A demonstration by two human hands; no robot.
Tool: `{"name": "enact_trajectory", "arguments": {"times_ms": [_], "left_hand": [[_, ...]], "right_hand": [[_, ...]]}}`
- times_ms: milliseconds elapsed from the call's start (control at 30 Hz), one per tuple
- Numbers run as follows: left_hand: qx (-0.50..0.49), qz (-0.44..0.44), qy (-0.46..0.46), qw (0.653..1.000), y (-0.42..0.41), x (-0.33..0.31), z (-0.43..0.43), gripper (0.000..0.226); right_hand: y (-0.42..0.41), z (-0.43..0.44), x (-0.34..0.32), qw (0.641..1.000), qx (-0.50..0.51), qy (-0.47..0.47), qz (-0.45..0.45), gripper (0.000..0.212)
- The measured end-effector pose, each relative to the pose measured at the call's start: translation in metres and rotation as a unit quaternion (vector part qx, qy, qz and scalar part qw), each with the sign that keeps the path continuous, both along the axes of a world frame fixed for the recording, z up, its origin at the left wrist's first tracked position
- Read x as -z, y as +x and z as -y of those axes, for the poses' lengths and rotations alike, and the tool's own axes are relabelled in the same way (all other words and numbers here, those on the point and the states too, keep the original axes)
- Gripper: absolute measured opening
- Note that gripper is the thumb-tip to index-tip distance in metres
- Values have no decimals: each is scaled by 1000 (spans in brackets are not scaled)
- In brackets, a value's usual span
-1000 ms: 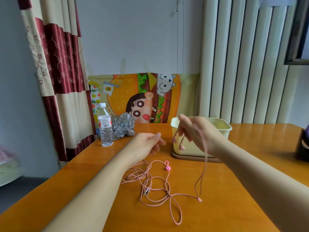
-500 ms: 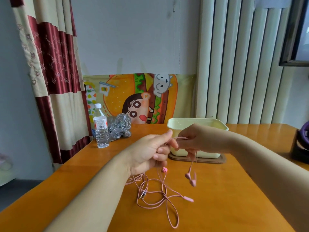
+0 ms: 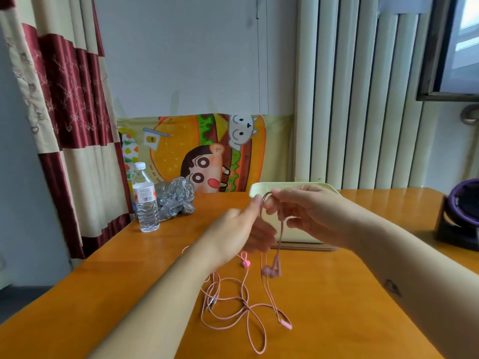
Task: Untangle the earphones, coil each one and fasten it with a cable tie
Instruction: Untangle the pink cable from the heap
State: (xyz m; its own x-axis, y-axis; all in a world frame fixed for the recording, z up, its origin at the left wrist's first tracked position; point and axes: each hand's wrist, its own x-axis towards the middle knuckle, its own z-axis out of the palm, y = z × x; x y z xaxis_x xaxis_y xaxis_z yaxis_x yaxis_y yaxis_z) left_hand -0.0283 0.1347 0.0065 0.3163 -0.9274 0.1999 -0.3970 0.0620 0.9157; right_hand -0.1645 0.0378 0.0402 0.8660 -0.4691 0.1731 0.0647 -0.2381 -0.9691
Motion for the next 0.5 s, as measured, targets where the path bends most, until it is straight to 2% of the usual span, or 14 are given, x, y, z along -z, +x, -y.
{"name": "enact_trajectory", "arguments": {"times_ms": [67, 167, 200, 267, 333, 367, 433, 500], "left_hand": [[36, -81, 97, 991, 5, 4, 3, 78], [34, -270, 100, 957, 13, 8, 9, 84], [25, -359, 75, 930, 16, 7, 11, 81], [13, -531, 6, 847, 22, 5, 14, 68], [-5, -623, -51, 780, 28, 3, 18, 52], [-17, -636, -60, 769, 30, 2, 19, 46], [-11, -617, -45, 786, 30, -1, 19, 40], [45, -556, -8, 830, 23, -7, 15, 37]], "right_hand": [[-3, -5, -1, 999, -1, -45, -13, 27], [-8, -9, -1, 993, -34, -103, -50, 29], [-11, -10, -1, 989, -49, -120, -71, 29], [-18, -11, -2, 972, -85, -173, -131, 26], [-22, -12, -1, 938, -122, -241, -217, 25], [-23, -12, 1, 916, -134, -268, -268, 24], [-24, -11, 6, 876, -137, -306, -347, 24], [-22, -6, 10, 864, -103, -338, -359, 25]]}}
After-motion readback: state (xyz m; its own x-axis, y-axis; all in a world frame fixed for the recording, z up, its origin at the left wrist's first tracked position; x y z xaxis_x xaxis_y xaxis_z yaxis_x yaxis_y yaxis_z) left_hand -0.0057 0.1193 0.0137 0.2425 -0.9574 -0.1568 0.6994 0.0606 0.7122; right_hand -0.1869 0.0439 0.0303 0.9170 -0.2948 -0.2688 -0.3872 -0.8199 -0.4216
